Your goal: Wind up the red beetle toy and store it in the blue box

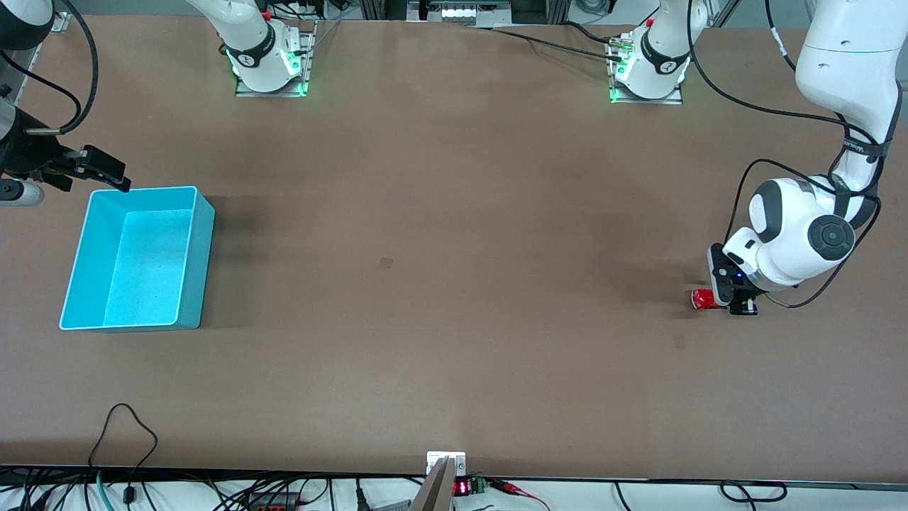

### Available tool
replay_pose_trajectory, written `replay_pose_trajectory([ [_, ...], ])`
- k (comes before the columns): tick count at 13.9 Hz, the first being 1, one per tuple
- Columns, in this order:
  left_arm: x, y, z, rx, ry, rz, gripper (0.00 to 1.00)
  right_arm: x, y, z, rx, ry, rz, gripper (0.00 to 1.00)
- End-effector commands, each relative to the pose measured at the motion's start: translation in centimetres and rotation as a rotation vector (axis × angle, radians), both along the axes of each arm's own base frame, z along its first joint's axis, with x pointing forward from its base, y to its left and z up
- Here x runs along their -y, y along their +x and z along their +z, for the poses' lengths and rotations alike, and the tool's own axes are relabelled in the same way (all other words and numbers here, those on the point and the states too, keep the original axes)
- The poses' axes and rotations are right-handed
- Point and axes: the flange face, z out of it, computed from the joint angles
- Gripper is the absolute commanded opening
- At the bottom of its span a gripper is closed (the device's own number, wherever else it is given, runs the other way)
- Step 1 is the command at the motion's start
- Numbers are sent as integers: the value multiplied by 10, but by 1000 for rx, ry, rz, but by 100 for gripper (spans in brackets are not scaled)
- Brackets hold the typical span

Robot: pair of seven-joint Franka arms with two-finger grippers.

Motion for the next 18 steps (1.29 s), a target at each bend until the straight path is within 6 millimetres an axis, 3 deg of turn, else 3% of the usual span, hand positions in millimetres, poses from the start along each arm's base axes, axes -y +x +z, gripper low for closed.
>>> replay_pose_trajectory([
  [1, 0, 8, 0, 11, 7, -31, 28, 1, 3, 6, 8, -11, -1, 100],
  [3, 1, 8, 0, 11, 7, -33, 19, 1, 3, 6, 8, -11, -1, 100],
  [11, -2, 5, -12, -13, 4, -59, 19, 2, 3, 6, 8, -11, -3, 100],
  [18, -114, 1, -34, -18, 3, -94, 20, 1, 3, 6, 8, -11, -1, 100],
])
